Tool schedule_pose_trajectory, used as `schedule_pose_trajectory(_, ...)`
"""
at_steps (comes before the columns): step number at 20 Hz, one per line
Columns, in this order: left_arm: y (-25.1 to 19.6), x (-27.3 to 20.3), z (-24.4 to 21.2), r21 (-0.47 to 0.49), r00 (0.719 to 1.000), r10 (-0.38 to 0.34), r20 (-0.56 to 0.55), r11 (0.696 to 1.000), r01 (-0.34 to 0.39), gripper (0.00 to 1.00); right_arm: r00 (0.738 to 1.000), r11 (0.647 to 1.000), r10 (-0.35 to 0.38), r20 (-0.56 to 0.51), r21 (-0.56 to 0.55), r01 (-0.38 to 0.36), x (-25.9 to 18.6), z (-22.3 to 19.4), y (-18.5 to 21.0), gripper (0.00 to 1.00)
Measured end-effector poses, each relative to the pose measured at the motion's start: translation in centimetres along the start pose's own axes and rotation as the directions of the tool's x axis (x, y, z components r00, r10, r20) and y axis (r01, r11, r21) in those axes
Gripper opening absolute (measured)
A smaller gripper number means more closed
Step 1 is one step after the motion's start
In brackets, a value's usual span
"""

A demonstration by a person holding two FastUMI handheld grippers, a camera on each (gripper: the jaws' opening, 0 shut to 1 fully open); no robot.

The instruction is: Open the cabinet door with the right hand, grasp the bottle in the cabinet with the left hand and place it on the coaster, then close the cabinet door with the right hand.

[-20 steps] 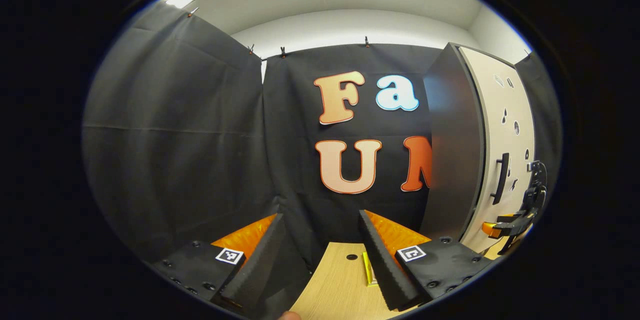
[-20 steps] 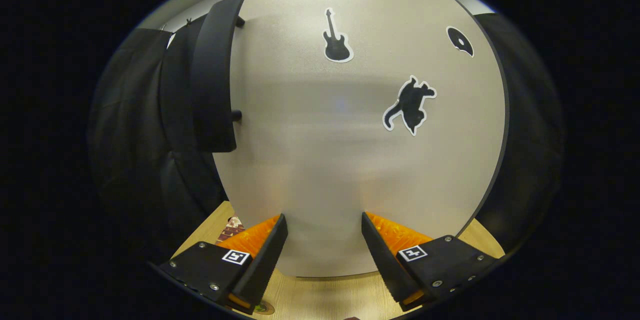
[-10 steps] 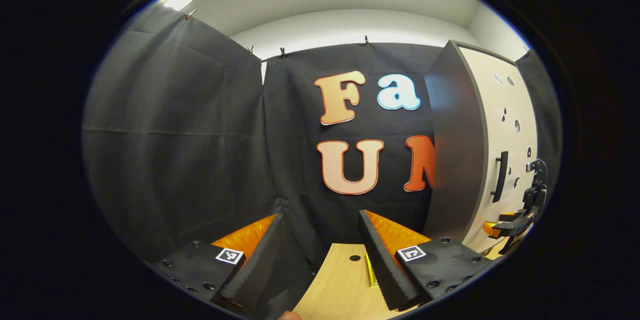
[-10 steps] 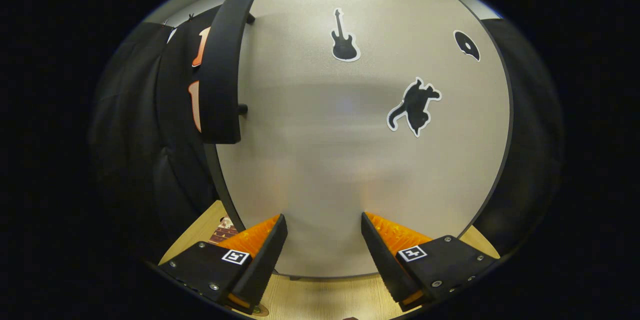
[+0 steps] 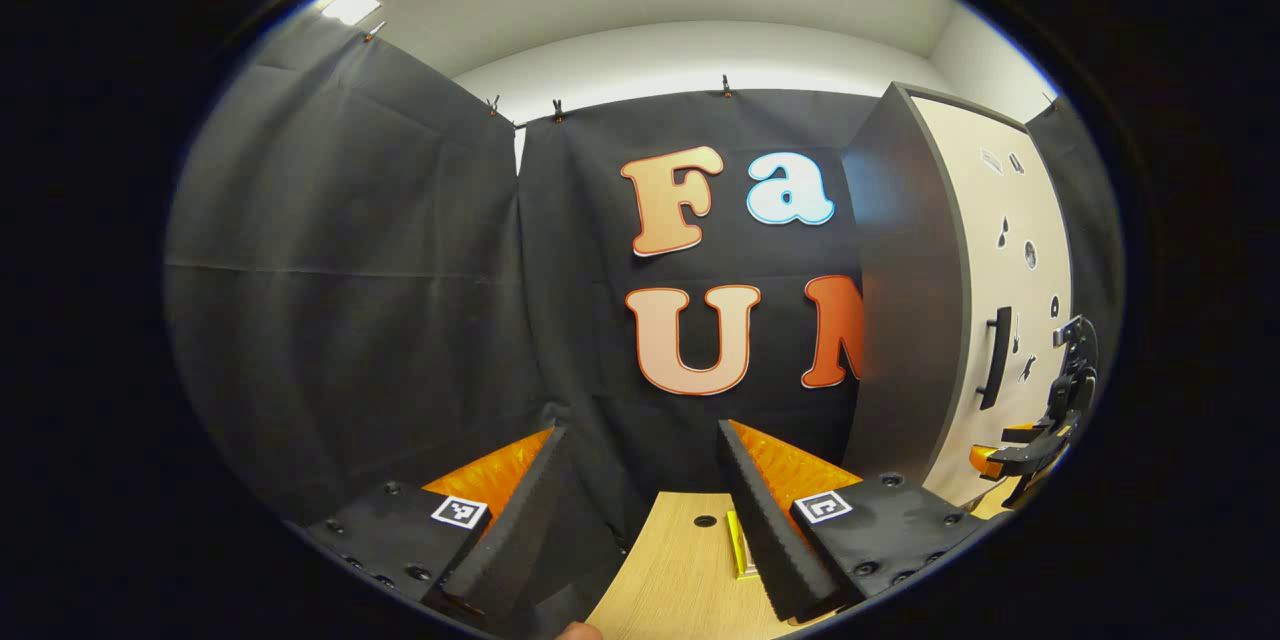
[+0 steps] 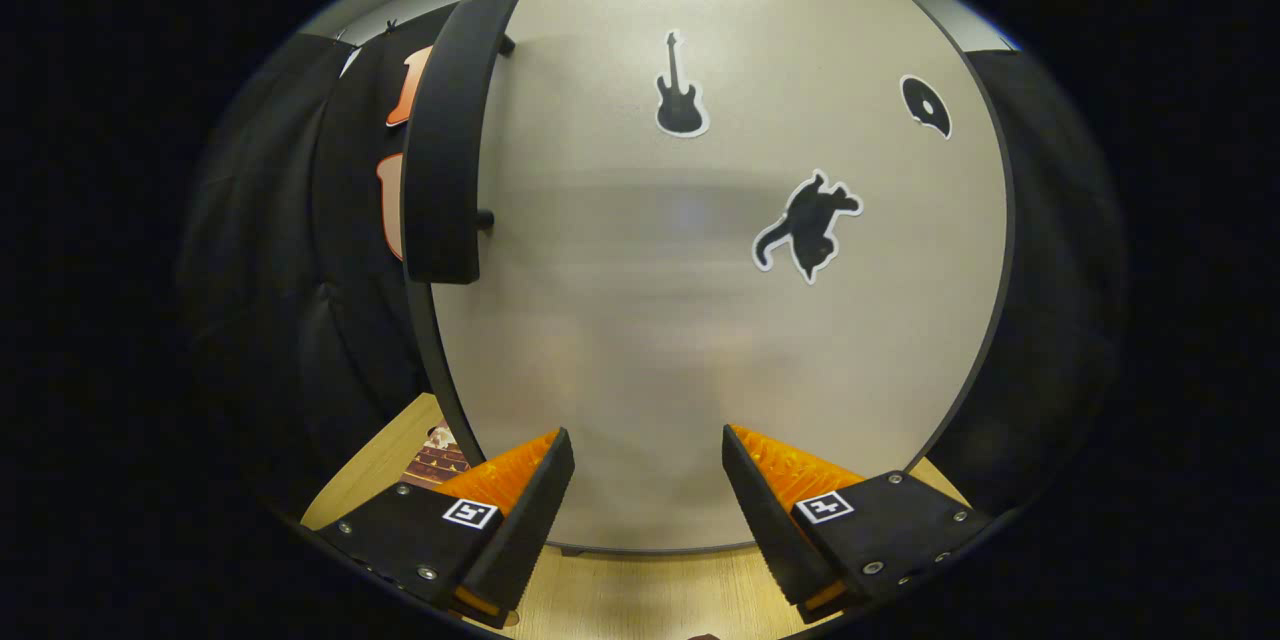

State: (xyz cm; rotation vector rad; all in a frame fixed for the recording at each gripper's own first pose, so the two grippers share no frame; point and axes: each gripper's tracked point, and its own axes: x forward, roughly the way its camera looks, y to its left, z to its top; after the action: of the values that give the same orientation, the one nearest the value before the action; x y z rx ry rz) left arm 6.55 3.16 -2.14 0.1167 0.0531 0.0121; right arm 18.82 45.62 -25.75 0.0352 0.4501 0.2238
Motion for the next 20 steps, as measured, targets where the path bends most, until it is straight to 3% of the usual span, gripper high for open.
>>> schedule_pose_trajectory(8,-4.9,0.8,1.1,-0.02,0.995,-0.094,0.032,0.995,0.094,0.95,0.996,0.998,-0.058,0.072,-0.017,0.059,-6.0,6.1,-6.3,0.93)
schedule_pose_trajectory(20,-12.3,-1.5,4.9,-0.032,0.983,-0.165,0.086,0.985,0.169,0.96,0.962,0.994,-0.106,0.252,0.004,0.109,-22.2,16.8,-15.0,0.93)
